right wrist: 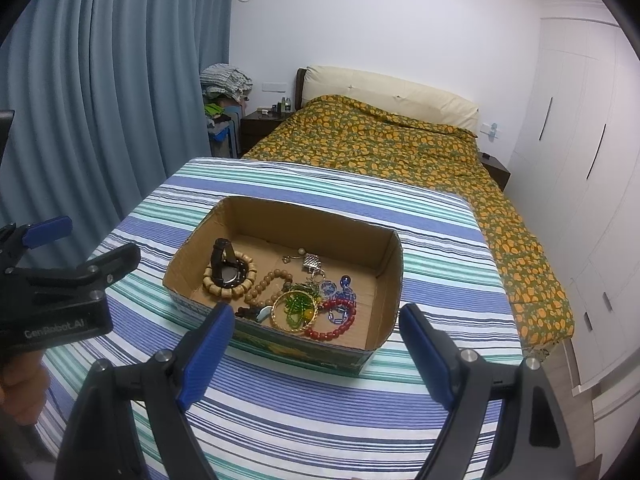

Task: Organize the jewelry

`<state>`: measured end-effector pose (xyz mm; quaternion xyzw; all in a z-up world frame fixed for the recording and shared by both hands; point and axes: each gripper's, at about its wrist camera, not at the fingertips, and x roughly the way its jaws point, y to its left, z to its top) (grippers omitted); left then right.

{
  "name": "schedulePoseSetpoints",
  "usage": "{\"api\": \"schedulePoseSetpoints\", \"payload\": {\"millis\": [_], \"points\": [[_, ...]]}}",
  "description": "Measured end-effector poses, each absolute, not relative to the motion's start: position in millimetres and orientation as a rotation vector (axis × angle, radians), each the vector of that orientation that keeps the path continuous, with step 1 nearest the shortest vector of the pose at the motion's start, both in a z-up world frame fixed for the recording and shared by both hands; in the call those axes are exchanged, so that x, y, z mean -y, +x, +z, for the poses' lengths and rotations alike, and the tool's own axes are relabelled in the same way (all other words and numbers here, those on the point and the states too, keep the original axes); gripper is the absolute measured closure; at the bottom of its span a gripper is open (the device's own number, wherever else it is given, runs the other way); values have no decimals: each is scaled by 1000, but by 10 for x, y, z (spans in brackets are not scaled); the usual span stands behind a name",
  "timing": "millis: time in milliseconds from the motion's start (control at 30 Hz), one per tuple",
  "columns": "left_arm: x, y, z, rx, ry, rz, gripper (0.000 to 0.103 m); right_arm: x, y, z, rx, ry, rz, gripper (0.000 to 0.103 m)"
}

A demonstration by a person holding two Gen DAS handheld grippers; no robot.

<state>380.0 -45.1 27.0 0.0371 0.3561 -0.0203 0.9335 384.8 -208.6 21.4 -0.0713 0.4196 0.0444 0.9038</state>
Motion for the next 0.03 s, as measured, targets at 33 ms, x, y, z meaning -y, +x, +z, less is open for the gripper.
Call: {"api": "schedulePoseSetpoints", "payload": {"millis": [33], "points": [[461, 3789, 268, -727, 85, -38, 0, 2087, 3847, 214, -867, -147, 92, 17]]}}
